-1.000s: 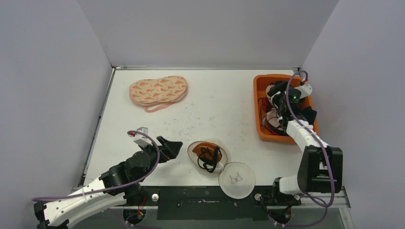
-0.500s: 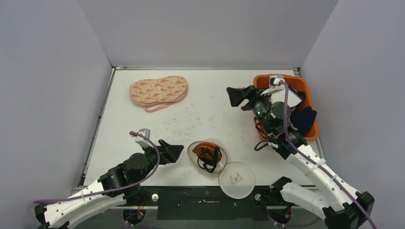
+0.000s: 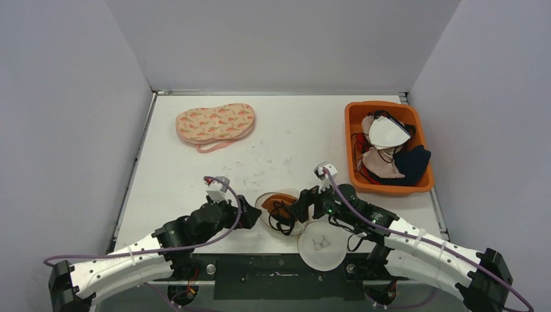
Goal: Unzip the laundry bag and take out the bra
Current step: Pick up the bra from the laundry bag.
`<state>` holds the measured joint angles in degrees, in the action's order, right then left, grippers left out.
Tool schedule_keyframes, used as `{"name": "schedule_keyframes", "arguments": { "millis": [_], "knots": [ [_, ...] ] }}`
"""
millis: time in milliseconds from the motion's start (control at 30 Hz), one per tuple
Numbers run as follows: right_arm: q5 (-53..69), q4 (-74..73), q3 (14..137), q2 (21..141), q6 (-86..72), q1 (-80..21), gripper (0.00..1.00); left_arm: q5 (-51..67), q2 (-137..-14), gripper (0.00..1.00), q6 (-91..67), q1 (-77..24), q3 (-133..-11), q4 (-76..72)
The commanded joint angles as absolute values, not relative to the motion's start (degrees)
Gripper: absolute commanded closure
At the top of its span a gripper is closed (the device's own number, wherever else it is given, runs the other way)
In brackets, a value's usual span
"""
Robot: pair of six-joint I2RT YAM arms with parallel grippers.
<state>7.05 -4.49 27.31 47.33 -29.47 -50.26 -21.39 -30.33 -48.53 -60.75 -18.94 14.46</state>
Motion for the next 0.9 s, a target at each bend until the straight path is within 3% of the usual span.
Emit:
{"name": "schedule_keyframes", "arguments": {
  "millis": [0,100,267,533,733,867],
  "knots": [
    [-3.05,-2.87,25.06,42.89,-25.9,-54.67,0.13,-19.44,-33.78,0.0,-48.24,-60.47,-18.9,9.21],
    [-6.75,-2.5,24.62,42.11,-23.6,-58.23,0.06,-18.92,-34.84,0.05,-48.72,-60.48,-18.28,7.95],
    [-13.5,-3.2,27.41,48.3,-21.12,-62.95,0.05,-18.65,-35.95,0.05,-50.34,-60.48,-17.05,6.44],
    [-19.33,-1.82,30.18,56.49,-21.26,-66.12,0.17,-18.11,-36.24,0.05,-51.94,-60.48,-16.0,6.69],
    [-19.02,-0.44,31.04,58.02,-20.2,-66.96,0.34,-18.32,-35.4,0.05,-52.28,-60.47,-14.82,5.97],
    [-17.89,1.98,31.68,60.03,-19.43,-67.15,0.3,-18.29,-35.87,0.05,-52.3,-60.48,-14.52,5.44]
  ]
}}
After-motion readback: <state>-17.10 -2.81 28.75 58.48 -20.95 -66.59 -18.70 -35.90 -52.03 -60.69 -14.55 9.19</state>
